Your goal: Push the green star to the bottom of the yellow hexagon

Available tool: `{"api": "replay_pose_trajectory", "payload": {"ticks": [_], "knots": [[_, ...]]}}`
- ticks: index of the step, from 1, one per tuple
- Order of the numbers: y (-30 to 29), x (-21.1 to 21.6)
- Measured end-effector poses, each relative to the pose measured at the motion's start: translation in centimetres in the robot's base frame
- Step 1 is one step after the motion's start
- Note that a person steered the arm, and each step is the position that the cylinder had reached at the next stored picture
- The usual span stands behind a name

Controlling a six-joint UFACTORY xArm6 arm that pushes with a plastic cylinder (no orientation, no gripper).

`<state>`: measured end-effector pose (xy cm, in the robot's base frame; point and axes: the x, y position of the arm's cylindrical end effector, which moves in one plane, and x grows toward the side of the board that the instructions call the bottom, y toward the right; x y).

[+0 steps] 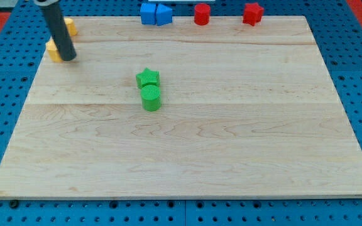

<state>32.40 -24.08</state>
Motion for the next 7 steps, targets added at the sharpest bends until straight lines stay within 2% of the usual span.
{"api": "replay_pose_trajectory", "payload": {"ticks": [1, 2, 4, 5, 7], "knots": [[4.3, 0.0], [12.5, 0.5], [24.1, 5.0], [19.4, 8.3], [11.9, 6.7]]}}
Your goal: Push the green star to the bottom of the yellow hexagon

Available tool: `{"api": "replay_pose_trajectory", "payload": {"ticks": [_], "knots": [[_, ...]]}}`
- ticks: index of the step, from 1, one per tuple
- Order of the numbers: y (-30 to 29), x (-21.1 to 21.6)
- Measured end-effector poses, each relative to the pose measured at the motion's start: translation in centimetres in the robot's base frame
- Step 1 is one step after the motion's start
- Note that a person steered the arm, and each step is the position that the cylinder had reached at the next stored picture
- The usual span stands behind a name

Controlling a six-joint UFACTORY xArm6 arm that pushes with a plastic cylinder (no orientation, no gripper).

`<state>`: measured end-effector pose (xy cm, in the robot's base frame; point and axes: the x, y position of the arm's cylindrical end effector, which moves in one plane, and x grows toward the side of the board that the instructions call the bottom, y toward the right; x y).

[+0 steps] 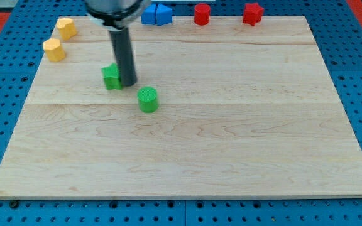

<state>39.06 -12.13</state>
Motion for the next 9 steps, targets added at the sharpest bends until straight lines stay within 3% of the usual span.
{"api": "replay_pose_trajectory", "payload": {"ticks": [1, 2, 4, 6, 7, 8, 9], "knots": [[-5.8, 0.0], [-7.7, -0.7], [-3.6, -1.3], [-6.7, -5.2], [-10.9, -4.2], [-10.9, -3.3], [-5.4, -2.8]]}}
